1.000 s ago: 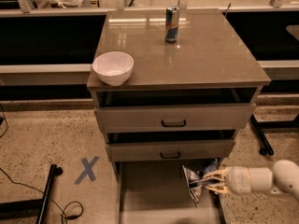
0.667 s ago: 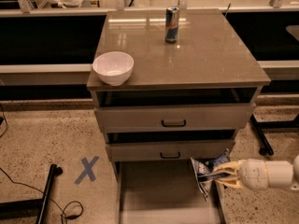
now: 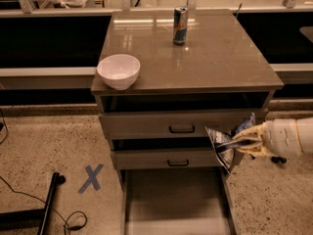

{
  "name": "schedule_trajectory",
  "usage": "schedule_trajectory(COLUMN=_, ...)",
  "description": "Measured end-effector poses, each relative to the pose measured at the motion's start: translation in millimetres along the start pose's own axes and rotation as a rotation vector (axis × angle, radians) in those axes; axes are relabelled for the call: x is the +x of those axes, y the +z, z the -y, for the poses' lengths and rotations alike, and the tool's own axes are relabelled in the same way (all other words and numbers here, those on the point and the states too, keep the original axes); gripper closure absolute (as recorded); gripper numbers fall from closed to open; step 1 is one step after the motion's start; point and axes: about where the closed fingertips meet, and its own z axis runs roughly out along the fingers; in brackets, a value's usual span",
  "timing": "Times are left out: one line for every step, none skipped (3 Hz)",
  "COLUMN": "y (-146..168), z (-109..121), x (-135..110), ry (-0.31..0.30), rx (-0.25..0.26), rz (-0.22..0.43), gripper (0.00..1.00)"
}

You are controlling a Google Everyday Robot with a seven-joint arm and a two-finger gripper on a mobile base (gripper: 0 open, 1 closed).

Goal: Pick blue chip bag from bottom drawer and place on counter

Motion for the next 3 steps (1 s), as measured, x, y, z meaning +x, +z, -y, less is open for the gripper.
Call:
schedule_trajectory(y=-19.7, z=41.6, x=-6.5, ry=-0.01, rx=-0.012, rz=-0.012, gripper=1.0)
schedule_trajectory(y=-19.7, z=41.6, x=-6.5, ry=-0.01, rx=-0.012, rz=-0.012, gripper=1.0)
schedule_trajectory(y=-21.4, z=61.5, x=-12.7, ry=-0.045, rx=-0.021, rz=-0.03, gripper=1.0)
